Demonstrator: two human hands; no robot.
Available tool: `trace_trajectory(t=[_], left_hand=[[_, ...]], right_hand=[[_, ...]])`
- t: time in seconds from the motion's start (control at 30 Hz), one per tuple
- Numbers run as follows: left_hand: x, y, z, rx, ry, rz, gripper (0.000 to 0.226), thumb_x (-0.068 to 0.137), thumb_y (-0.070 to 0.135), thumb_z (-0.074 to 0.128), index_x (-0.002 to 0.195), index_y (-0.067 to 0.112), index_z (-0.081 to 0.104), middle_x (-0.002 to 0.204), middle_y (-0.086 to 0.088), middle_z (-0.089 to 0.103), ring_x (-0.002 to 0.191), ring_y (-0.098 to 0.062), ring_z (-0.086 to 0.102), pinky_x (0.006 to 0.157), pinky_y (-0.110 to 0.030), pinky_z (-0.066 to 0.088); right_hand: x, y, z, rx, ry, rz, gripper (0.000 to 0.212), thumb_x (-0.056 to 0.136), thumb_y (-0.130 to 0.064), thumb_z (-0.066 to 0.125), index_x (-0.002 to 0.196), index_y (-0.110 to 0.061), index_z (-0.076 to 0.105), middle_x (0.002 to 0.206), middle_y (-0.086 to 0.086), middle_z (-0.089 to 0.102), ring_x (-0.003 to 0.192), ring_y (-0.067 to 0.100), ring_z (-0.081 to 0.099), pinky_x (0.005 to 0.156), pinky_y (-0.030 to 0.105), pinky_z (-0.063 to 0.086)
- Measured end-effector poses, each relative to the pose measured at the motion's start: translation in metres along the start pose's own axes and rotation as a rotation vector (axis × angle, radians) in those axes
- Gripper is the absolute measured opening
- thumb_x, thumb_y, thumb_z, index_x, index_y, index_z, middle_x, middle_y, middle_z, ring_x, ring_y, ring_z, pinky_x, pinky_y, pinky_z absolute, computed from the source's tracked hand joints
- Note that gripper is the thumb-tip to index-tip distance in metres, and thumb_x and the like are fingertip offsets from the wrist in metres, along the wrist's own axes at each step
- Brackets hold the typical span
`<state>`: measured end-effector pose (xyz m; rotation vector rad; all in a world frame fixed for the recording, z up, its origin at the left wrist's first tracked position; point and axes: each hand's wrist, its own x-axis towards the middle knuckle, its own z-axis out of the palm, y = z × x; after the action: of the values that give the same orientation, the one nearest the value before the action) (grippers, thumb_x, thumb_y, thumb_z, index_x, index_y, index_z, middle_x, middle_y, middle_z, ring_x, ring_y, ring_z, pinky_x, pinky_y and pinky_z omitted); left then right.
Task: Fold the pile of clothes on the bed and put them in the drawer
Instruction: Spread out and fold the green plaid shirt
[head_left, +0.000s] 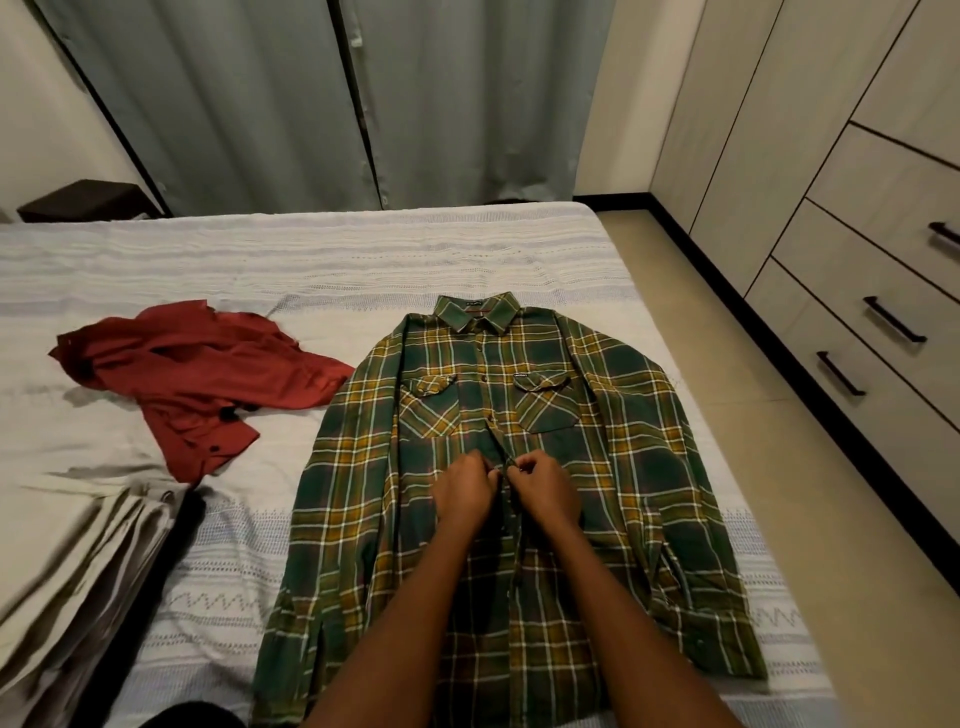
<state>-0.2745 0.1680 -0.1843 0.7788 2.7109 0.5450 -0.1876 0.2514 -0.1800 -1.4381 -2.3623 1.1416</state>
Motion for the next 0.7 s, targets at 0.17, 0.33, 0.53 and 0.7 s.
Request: trace_trajectory(t=[0.17, 0.33, 0.53, 0.7], left_hand=[[0.015, 0.000, -0.006, -0.262, -0.176, -0.122, 0.024, 0.092, 0.029, 0.059, 0.081, 0.012, 0.072, 0.082, -0.007, 0.072, 0.078, -0.025, 0.068, 0.071, -0.035, 0.054], [0.018, -0.002, -0.012, -0.510, -0.330, -0.183, 0.026, 0.100, 0.025, 0.054, 0.081, 0.014, 0.068, 0.065, -0.002, 0.064, 0.045, -0.013, 0.057, 0.042, -0.022, 0.039], [0.014, 0.004, -0.020, -0.640, -0.398, -0.209, 0.027, 0.103, 0.021, 0.049, 0.080, 0.018, 0.062, 0.069, 0.000, 0.061, 0.051, -0.013, 0.059, 0.042, -0.020, 0.043], [0.011, 0.002, -0.024, -0.654, -0.428, -0.197, 0.028, 0.104, 0.021, 0.047, 0.081, 0.017, 0.061, 0.070, 0.000, 0.059, 0.051, -0.012, 0.057, 0.040, -0.019, 0.042]], right_hand=[[-0.004, 0.001, 0.010, -0.138, 0.080, -0.097, 0.019, 0.094, -0.039, 0.060, 0.105, -0.025, 0.068, 0.108, -0.002, 0.069, 0.097, 0.021, 0.065, 0.074, 0.032, 0.047], [-0.006, 0.003, 0.018, -0.132, 0.131, -0.146, 0.018, 0.097, -0.036, 0.055, 0.107, -0.025, 0.065, 0.110, -0.001, 0.067, 0.097, 0.021, 0.063, 0.079, 0.037, 0.053], [-0.006, 0.003, 0.020, -0.084, 0.155, -0.174, 0.019, 0.099, -0.032, 0.054, 0.110, -0.024, 0.067, 0.110, -0.001, 0.069, 0.098, 0.021, 0.063, 0.081, 0.038, 0.053], [-0.004, 0.002, 0.023, -0.036, 0.148, -0.162, 0.021, 0.099, -0.033, 0.054, 0.111, -0.024, 0.069, 0.109, -0.001, 0.070, 0.097, 0.020, 0.064, 0.080, 0.038, 0.053]])
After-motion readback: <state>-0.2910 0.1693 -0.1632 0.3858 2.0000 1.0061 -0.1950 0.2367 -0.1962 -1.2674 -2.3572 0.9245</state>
